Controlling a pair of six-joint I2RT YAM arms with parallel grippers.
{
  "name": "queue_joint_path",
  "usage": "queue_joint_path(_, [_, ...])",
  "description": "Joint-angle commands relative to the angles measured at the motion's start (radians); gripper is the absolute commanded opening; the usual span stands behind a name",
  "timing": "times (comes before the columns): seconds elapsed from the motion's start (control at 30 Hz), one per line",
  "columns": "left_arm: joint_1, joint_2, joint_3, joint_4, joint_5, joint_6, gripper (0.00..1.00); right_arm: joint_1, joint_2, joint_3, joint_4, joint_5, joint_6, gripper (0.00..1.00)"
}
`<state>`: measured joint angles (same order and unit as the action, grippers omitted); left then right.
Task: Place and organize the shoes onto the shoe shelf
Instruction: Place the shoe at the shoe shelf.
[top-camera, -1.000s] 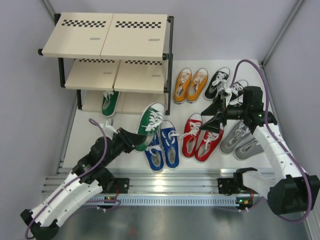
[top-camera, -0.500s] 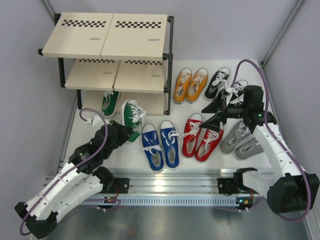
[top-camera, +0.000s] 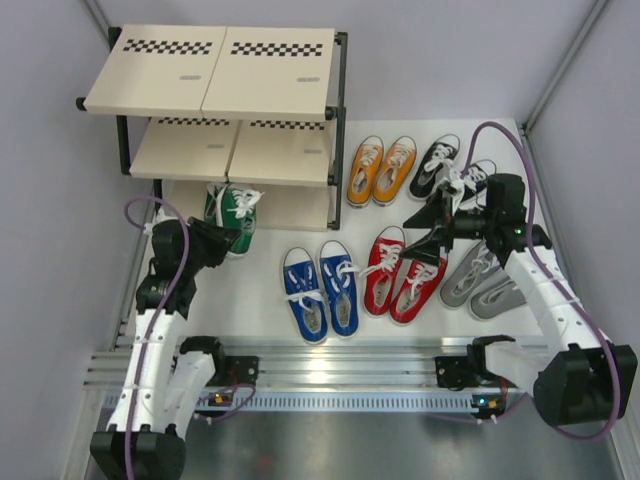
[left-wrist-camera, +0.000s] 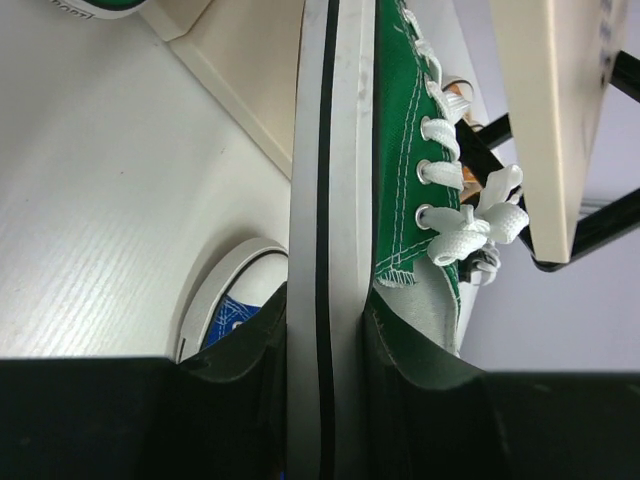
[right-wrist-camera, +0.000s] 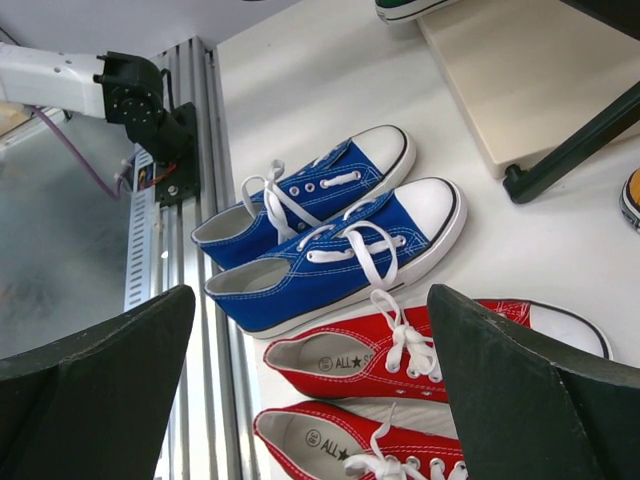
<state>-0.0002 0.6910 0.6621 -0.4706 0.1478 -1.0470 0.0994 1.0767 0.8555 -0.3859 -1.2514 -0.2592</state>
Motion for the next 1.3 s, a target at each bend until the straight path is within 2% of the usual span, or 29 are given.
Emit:
queue_joint_path(0.0, [0.058, -0.044, 0.054, 0.176, 0.154, 0.042, 0.0, -0.021, 0.009, -0.001, 0.015, -0.045, -0.037, 0.99])
queue_joint_path(0.13, [0.167, -0.039, -0.021, 0.26, 0.237, 0.03, 0.0, -0.021, 0.02, 0.005, -0.008, -0.046, -0.066, 0.99])
queue_joint_path(0.4, [0.256, 0.001, -0.116, 0.452, 0.295, 0.05, 0.0, -0.023, 0.026, 0.008, -0.047, -0.057, -0.1, 0.99])
queue_joint_path(0.57, [0.33, 0.007, -0.261, 0.701, 0.352, -0.007, 0.0, -0.023, 0.051, 0.03, -0.108, -0.077, -0.155, 0.99])
queue_joint_path(0.8, [0.446, 0.064, -0.367, 0.99, 0.456, -0.047, 0.0, -0.023, 0.06, 0.039, -0.151, -0.097, -0.198, 0.99])
queue_joint_path(1.07, [0.58, 0.191, -0.374, 1.151, 0.572, -0.09, 0.0, -0.024, 0.06, 0.051, -0.206, -0.117, -0.239, 0.99])
queue_joint_path(1.27, [0.637, 0.33, -0.286, 1.184, 0.593, -0.055, 0.0, -0.023, 0.054, 0.054, -0.222, -0.134, -0.261, 0.99])
